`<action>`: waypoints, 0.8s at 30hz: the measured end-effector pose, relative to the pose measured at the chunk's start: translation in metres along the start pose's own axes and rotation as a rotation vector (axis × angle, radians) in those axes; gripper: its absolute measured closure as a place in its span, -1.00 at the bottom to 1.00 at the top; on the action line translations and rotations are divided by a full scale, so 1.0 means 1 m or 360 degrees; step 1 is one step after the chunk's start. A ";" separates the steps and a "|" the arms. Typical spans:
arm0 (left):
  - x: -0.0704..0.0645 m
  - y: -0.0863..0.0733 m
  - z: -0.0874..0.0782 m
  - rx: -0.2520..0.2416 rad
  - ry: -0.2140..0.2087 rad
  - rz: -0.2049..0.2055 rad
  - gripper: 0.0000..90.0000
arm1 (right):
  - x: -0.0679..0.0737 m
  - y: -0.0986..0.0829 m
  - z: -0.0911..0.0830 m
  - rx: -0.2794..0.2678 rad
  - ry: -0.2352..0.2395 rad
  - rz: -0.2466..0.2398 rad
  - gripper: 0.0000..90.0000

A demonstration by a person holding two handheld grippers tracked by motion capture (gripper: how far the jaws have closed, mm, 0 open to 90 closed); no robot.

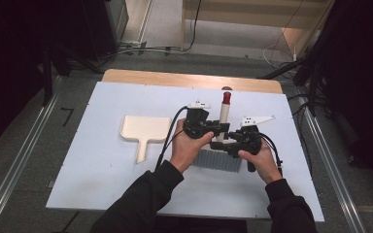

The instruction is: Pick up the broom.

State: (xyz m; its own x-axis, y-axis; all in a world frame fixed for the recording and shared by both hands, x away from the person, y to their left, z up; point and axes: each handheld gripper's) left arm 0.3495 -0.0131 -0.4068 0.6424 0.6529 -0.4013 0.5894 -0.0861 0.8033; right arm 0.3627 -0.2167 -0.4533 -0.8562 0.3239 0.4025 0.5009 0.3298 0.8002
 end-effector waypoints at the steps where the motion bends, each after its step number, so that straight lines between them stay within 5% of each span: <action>1: 0.000 0.000 0.000 0.0001 -0.0003 0.0005 0.60 | 0.000 0.000 0.001 0.0012 0.0012 0.0004 -0.15; 19: -0.003 0.000 0.003 0.0025 -0.0083 0.0084 0.60 | -0.004 -0.002 0.002 0.0122 0.0223 0.0093 0.38; 24: -0.004 0.000 0.003 0.0018 -0.0091 0.0096 0.60 | -0.005 -0.002 0.001 0.0118 0.0245 0.0108 0.39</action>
State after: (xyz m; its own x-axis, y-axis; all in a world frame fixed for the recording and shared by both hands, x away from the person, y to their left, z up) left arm 0.3486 -0.0178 -0.4066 0.7038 0.6021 -0.3770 0.5539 -0.1329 0.8219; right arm 0.3664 -0.2179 -0.4578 -0.8266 0.2100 0.5221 0.5611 0.3783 0.7362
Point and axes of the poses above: each handheld gripper's, and its own axes: z roughly forward along the jaws, y roughly out of its top, x roughly to its left, and after that the axes turned 4 degrees about y, right-handed
